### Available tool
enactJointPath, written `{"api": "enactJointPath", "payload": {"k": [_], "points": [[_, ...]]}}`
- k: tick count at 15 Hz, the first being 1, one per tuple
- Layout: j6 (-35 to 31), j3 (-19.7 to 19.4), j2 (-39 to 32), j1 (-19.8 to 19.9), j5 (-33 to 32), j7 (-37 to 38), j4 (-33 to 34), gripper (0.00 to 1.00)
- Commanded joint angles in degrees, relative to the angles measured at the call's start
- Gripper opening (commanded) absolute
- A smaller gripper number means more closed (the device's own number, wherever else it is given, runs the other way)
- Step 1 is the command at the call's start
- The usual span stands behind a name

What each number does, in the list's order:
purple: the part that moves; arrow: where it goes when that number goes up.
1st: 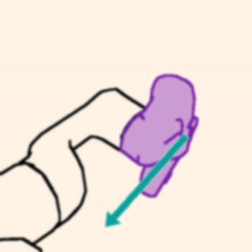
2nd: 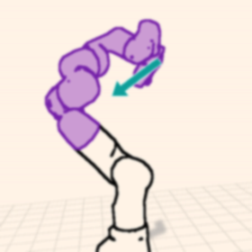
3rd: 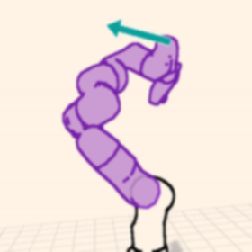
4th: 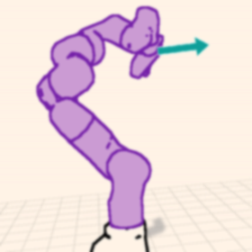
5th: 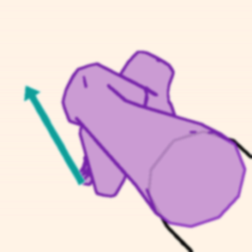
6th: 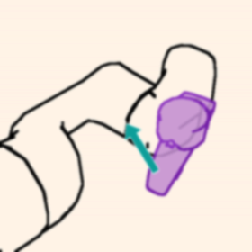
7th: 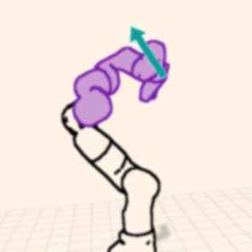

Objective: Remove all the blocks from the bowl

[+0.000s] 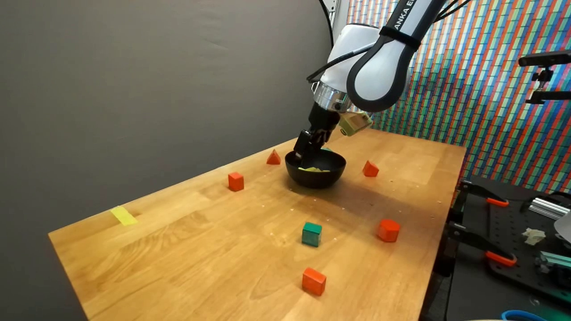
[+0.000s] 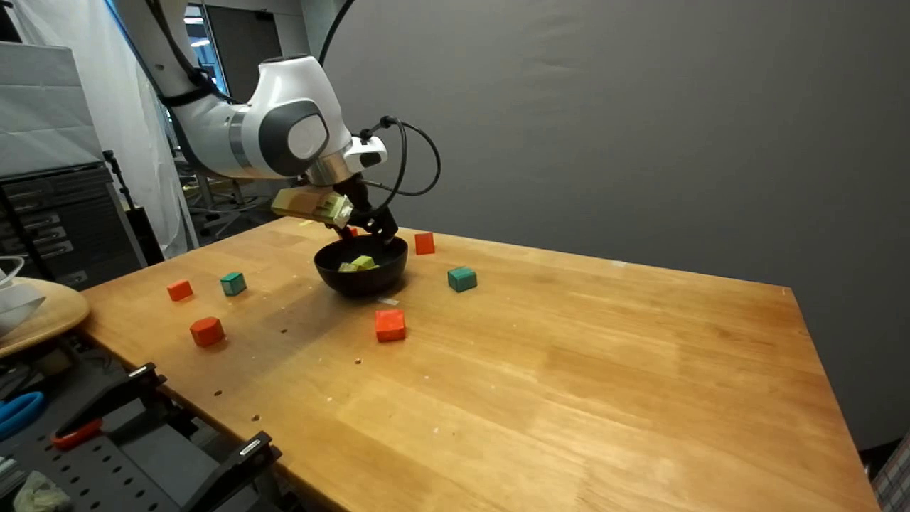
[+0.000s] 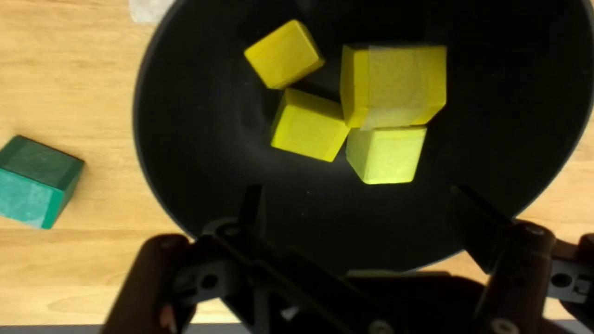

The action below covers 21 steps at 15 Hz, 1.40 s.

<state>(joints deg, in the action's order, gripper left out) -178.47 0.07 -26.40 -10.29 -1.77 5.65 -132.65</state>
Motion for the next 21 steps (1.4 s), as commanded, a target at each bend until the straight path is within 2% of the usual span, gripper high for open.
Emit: {"api": "enactJointPath", "payload": {"k": [1, 4, 8, 10, 11, 13, 15, 17, 19, 21], "points": [[3.0, -3.3, -3.6, -3.5, -1.9, -1.1, 4.8, 1.00], [5.1, -5.0, -6.2, -5.2, -3.3, -1.2, 7.4, 0.99], [7.0, -6.7, -8.4, -7.2, -5.6, -0.8, 10.0, 0.86], [7.5, -7.6, -8.8, -8.2, -6.5, -0.4, 10.4, 0.66], [7.5, -7.9, -8.8, -8.7, -6.9, -0.3, 10.4, 0.62], [7.1, -8.7, -8.4, -9.7, -7.5, 0.2, 9.9, 0.43], [6.7, -9.5, -7.5, -10.7, -7.6, 0.9, 8.8, 0.30], [6.9, -9.1, -5.8, -10.5, -6.4, 1.9, 7.3, 0.25], [7.8, -6.1, -3.2, -8.0, -3.9, 2.6, 4.7, 0.30], [7.9, -3.7, 0.6, -6.4, -1.7, 3.6, 1.0, 0.30]]}}
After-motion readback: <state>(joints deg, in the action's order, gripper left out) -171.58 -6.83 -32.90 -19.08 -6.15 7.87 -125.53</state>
